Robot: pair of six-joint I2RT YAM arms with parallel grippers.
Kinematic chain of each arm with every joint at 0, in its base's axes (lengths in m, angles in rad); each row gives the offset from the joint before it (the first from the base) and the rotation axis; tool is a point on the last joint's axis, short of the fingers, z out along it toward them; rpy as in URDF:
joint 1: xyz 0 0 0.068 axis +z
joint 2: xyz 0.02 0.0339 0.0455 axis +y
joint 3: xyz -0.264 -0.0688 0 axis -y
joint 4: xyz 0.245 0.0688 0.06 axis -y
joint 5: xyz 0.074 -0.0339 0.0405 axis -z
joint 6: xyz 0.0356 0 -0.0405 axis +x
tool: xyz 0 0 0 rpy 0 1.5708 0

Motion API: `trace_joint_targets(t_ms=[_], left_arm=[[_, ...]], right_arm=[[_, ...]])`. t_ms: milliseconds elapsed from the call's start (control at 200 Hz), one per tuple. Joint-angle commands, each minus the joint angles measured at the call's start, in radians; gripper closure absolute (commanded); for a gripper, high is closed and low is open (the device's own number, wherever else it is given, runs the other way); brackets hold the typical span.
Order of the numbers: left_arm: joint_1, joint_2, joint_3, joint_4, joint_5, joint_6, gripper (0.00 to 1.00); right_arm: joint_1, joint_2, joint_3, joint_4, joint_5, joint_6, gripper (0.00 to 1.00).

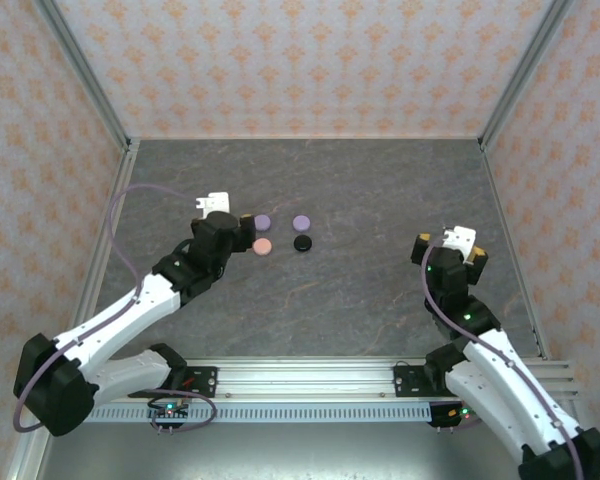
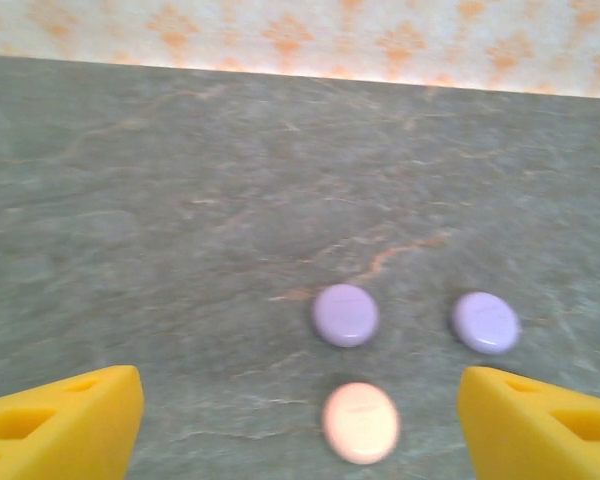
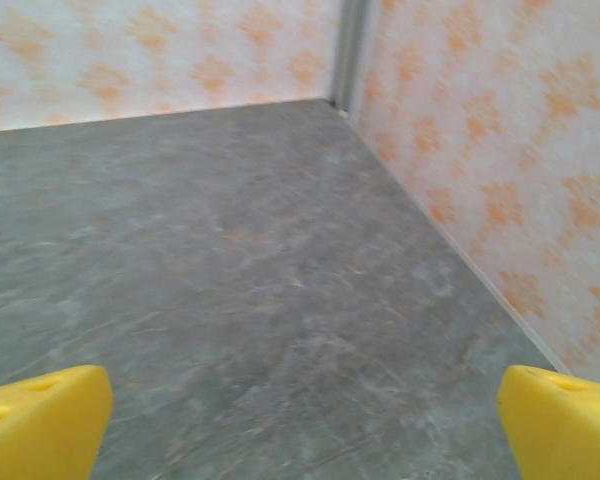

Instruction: Insert the wireless bluetooth earbuds into the charging case

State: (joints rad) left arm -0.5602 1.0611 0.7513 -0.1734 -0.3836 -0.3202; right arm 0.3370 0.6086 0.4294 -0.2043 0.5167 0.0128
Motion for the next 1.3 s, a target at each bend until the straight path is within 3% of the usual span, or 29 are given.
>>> trace_joint_targets(t_ms=[0,105,315,656,786,976,1026,1166,1296], left_arm=[[0.004,-0.054,-0.073,0.051,-0.19,0.098,0.16],[0.005,-0.112,-0.181,0.159,-0.258,0.162,0.15],[0.022,-0.162,-0.318,0.266,-0.315,0.242,0.14],[0.043,-0.2,-0.375,0.347,-0.252,0.371,0.14],[0.114,-0.205,-0.438,0.411,-0.184,0.378,0.13],[0.275,-0.188,-0.527,0.563,0.007,0.361,0.13],[0.309,-0.161,-0.537,0.608,0.046,0.364,0.13],[0.385,-0.017,-0.503,0.707,0.174,0.379,0.13],[0.393,0.14,-0.471,0.873,0.222,0.385,0.13]], right_arm=[[-0.142,0.059,-0.088,0.246,-0.12,0.02,0.01],[-0.237,0.163,-0.162,0.434,-0.168,0.06,0.01],[-0.252,0.426,-0.195,0.758,-0.227,0.001,0.01],[-0.257,0.744,-0.183,1.148,-0.366,-0.07,0.01],[-0.259,0.909,-0.171,1.294,-0.401,-0.089,0.01],[-0.304,0.914,0.008,0.941,-0.479,-0.062,0.01],[-0.34,0.914,-0.016,0.989,-0.548,-0.041,0.01],[-0.34,0.909,-0.01,0.972,-0.547,-0.045,0.01],[-0.337,0.909,-0.012,0.976,-0.543,-0.048,0.01]])
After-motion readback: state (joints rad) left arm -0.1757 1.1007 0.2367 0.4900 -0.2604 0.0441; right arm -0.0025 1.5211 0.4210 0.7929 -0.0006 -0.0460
